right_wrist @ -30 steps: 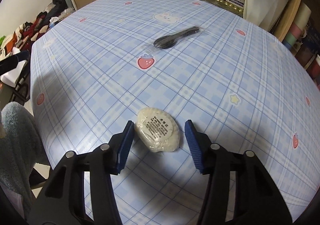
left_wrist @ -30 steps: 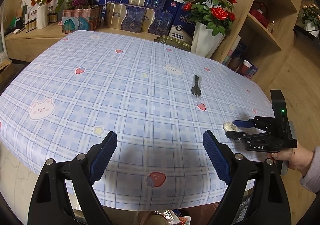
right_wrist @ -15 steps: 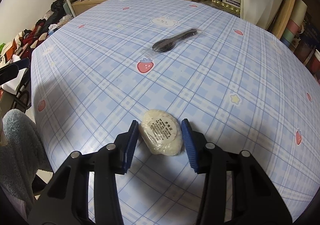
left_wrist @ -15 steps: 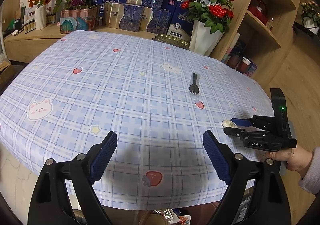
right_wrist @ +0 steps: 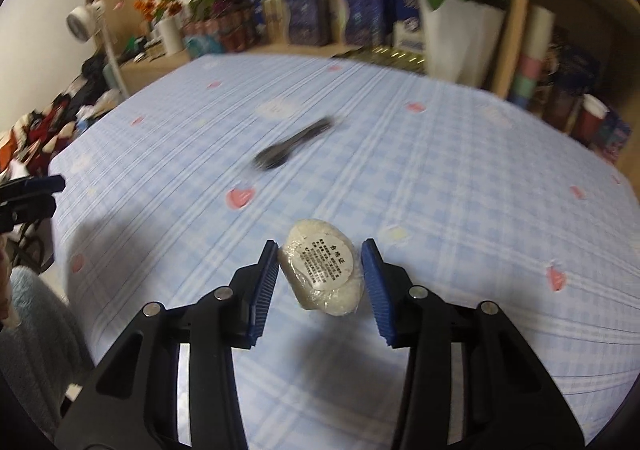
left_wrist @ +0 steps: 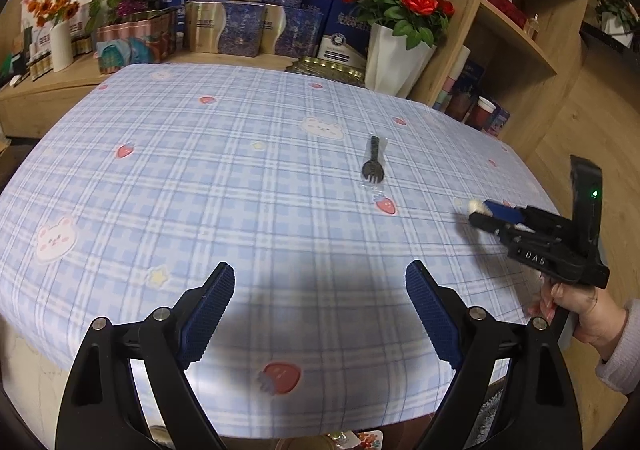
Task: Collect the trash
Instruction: 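Grasp the wrapped black plastic fork with the left tool while the right tool holds the item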
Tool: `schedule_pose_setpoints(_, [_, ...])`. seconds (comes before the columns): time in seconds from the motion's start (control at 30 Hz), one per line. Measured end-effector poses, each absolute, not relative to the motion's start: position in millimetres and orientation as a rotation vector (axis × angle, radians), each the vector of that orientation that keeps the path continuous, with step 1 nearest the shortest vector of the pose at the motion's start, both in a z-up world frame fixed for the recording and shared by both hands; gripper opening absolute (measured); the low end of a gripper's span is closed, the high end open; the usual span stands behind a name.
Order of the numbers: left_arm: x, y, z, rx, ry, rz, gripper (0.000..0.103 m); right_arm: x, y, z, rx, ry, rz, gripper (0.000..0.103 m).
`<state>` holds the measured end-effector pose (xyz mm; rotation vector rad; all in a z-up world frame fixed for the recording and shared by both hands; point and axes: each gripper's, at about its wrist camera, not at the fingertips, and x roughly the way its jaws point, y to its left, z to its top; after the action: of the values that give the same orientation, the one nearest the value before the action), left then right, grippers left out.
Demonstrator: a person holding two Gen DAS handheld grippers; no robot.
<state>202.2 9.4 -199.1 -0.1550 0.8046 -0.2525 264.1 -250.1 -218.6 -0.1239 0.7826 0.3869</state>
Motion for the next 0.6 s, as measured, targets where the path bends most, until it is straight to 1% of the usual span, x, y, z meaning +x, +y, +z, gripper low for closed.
schedule_pose_setpoints(0.17, [232.0, -18.1, -196.9, -0.108, 0.808, -0.291, 0.085, 264.8, -272.3, -213.6, -0.118, 0.698, 0.284, 0.045])
schedule_pose_setpoints(0.33, [276.1, -54.5, -199.5, -0.047, 0.821, -0.333, 0.081, 267.1, -293.5, -214.1, -0.047, 0.66, 0.218, 0.045])
schedule_pose_setpoints(0.43, [308.7, -76.8, -204.6, -0.011, 0.842, -0.343, 0.075, 267.0, -303.2, -216.4, 0.003, 0.654, 0.198, 0.045])
schedule_pose_setpoints(0.47, [322.0, -84.6, -207.4, 0.002, 0.85, -0.336, 0.071, 267.7, -306.3, -217.3, 0.019, 0.653, 0.194, 0.045])
schedule_pose_setpoints(0.53, [343.8, -96.4, -214.4, 0.017, 0.876, -0.333, 0.069, 268.7, -310.5, -218.7, 0.041, 0.655, 0.188, 0.045])
schedule_pose_setpoints(0.6, [360.7, -105.3, -222.5, 0.024, 0.909, -0.339, 0.06, 269.2, -315.4, -220.1, 0.072, 0.657, 0.185, 0.045])
